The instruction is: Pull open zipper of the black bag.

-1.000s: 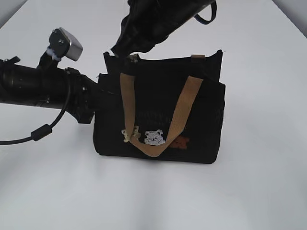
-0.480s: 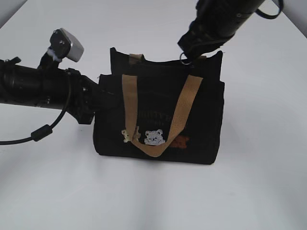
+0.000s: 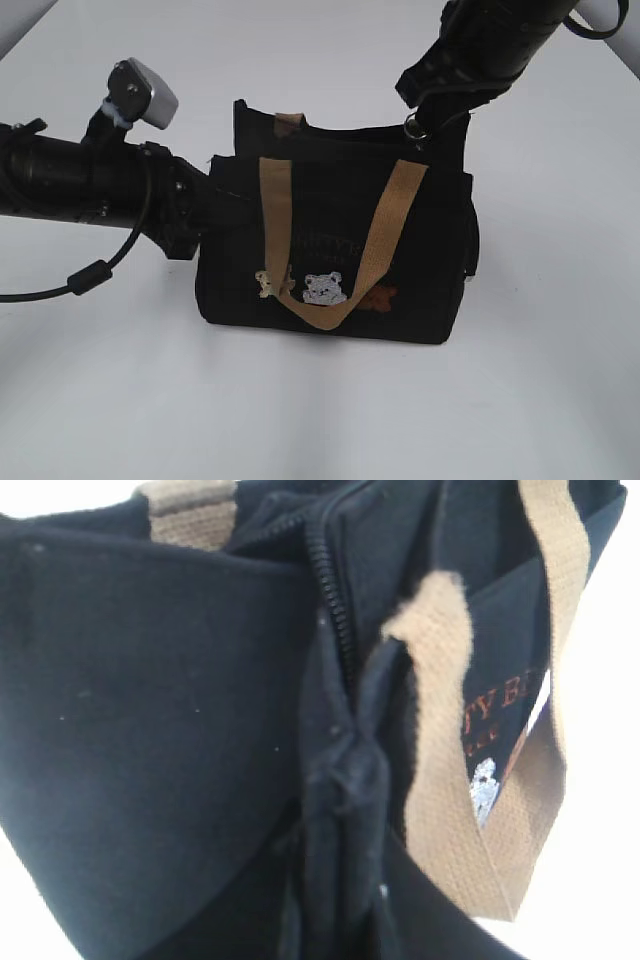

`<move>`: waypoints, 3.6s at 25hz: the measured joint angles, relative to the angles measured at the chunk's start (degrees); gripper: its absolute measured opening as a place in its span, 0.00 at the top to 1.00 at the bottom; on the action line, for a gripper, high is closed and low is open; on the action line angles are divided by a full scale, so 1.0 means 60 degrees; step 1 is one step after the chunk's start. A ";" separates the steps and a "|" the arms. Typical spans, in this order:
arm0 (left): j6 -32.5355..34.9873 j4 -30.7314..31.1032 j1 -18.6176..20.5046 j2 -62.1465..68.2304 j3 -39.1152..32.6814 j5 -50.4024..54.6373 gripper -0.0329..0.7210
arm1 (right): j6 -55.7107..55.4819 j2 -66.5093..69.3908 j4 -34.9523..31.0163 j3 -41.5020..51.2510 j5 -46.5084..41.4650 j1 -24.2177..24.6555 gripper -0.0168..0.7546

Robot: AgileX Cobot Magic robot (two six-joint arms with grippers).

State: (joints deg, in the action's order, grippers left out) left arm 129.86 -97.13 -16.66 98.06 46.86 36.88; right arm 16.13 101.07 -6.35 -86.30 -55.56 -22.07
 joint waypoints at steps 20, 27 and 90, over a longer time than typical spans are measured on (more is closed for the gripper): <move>-0.2300 0.0816 0.0060 -0.0576 0.0000 -0.0534 0.35 | -0.1057 -0.0469 0.0835 0.0044 -0.0933 0.0185 0.35; -0.9401 0.5164 0.0060 -0.1916 0.0000 -0.1455 0.32 | -0.1272 -0.1788 0.0745 0.0090 -0.1753 0.0185 0.23; -2.0761 1.5223 0.1943 -1.6434 -0.2764 0.3992 0.56 | -0.1715 -1.6905 0.0516 0.9773 -0.1236 0.3042 0.24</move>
State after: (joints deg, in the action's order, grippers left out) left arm 5.29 -5.80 -5.00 -0.55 30.27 60.84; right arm 5.84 -0.36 -3.26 -27.66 -62.98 -3.82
